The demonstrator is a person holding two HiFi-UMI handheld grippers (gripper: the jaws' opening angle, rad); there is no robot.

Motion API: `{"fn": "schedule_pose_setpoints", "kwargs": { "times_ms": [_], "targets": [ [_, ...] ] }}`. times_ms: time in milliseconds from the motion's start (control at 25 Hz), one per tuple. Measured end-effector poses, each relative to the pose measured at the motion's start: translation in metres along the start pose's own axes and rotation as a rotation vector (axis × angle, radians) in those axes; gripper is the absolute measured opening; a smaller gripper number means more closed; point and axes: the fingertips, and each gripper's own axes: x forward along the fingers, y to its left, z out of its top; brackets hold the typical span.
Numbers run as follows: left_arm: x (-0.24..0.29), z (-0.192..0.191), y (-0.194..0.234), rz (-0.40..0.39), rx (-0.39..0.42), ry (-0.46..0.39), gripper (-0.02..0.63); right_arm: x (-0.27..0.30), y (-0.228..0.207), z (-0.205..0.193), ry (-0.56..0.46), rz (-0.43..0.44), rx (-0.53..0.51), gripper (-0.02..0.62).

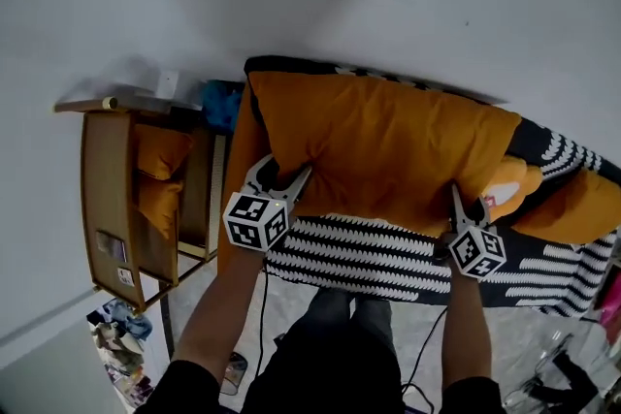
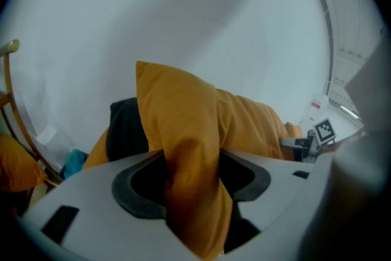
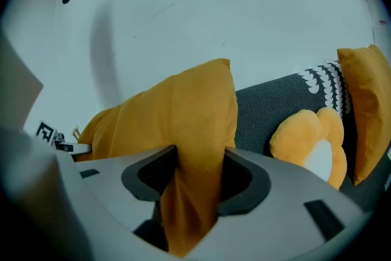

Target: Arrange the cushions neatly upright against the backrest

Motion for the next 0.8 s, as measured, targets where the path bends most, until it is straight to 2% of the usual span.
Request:
{"fn": "schedule_pose_setpoints", "kwargs": {
  "times_ms": [320,440,560,680,800],
  "targets": [
    [0.011,-0.041,0.023,0.042,-0.012,0.096,0.284,0.008,0.003,-0.036,0.061,-0.052,0.014,0.225],
    [0.017,-0.06,0.033,0.083,-0.009,0.163,0.305,0.011,-0.002,-0.051,0.099,-0.065,-0.005,0.24],
    [0.018,-0.08,0.05,0.151,-0.003,0.221,0.353,0.014,-0.012,-0.069,0.146,-0.094,-0.017,0.311],
    [0.011,-0.082,0.057,0.215,-0.002,0.204,0.38,0.011,-0.015,-0.068,0.132,-0.11,-0.039,0.361],
    [0.005,-0.084,0.051,0.241,-0.023,0.19,0.38,0.006,-0.012,-0.067,0.127,-0.102,-0.049,0.374]
  ]
}}
